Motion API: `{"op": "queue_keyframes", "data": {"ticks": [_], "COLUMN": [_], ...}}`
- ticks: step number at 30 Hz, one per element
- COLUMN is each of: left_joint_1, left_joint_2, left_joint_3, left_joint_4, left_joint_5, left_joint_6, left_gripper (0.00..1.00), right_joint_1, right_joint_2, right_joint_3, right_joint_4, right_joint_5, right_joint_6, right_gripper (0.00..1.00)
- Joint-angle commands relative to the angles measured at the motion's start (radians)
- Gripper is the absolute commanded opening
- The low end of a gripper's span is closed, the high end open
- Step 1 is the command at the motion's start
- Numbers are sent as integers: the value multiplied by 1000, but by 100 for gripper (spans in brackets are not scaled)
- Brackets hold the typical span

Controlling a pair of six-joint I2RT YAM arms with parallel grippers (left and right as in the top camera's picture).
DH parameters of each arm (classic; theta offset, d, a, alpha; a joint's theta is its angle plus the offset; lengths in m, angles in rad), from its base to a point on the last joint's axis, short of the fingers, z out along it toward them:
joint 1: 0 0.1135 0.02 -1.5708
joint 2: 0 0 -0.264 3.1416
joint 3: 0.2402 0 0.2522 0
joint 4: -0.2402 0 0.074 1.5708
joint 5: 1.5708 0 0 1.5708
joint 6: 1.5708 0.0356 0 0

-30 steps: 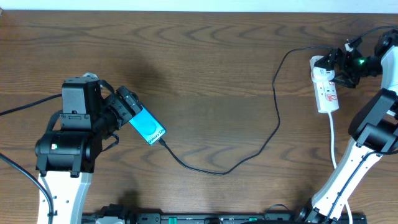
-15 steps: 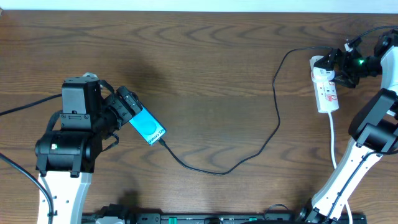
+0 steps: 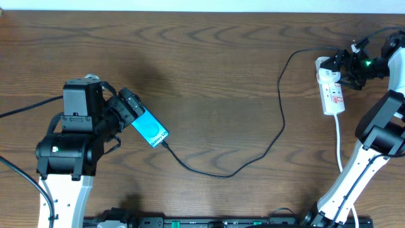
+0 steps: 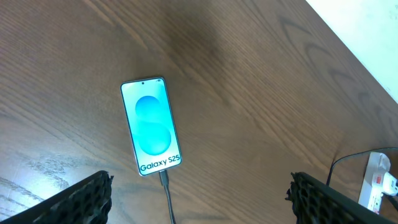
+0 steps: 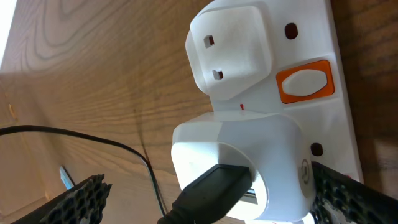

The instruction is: Plug charger to phone and switch on socket

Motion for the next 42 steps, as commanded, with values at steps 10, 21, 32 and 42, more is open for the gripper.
{"op": "queue_keyframes", "data": {"ticks": [10,21,32,42], "left_joint_1": [5,5,5,5], "left_joint_2": [-8,-8,-8,-8], "left_joint_3": [23,23,23,23], "left_joint_4": [-8,-14,-14,-14], "left_joint_5": [-9,-10,-10,-10], "left_joint_6": [18,18,18,18], "left_gripper": [91,91,91,91], "right_joint_1": [-13,-13,-6,37], "right_joint_2": [10,10,10,10], "right_joint_3": [35,56,54,53], "right_joint_4": [-53,-80,-72,-62], "right_joint_5": [21,72,61,61], "right_joint_6": [8,29,6,-1], "right_gripper": [99,99,99,99]}}
